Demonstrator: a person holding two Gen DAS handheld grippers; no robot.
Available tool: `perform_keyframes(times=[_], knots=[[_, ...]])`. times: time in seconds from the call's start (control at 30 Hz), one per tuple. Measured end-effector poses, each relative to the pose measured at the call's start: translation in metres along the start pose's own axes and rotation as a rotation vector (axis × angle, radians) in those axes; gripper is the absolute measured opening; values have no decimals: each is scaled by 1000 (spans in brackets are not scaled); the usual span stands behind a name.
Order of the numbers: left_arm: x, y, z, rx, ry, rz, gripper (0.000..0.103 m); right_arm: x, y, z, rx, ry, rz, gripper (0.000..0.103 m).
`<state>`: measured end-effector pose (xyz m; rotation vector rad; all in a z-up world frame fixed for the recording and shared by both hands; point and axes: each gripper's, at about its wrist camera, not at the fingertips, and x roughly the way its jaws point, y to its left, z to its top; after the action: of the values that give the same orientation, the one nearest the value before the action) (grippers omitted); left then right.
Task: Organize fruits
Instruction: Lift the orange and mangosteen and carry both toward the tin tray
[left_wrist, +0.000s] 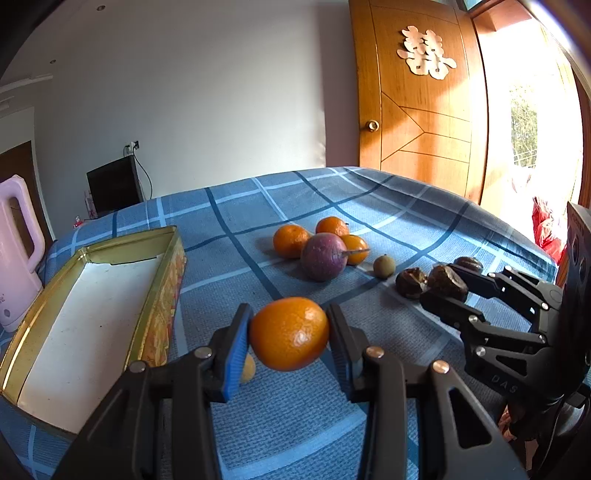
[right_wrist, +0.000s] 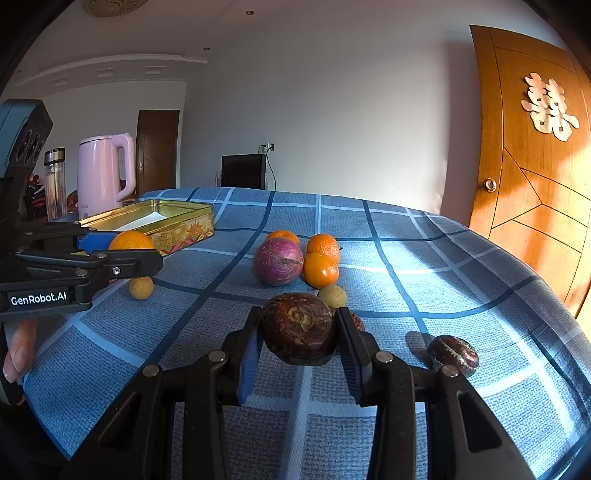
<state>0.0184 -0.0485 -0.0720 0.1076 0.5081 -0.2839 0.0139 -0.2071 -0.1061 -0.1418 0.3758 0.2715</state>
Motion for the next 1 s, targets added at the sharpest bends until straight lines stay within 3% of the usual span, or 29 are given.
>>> perform_keyframes(times=[1.0], knots=[[-25,2,10,-6,-161,98,42,-20,10,12,-27,-133,23,41]])
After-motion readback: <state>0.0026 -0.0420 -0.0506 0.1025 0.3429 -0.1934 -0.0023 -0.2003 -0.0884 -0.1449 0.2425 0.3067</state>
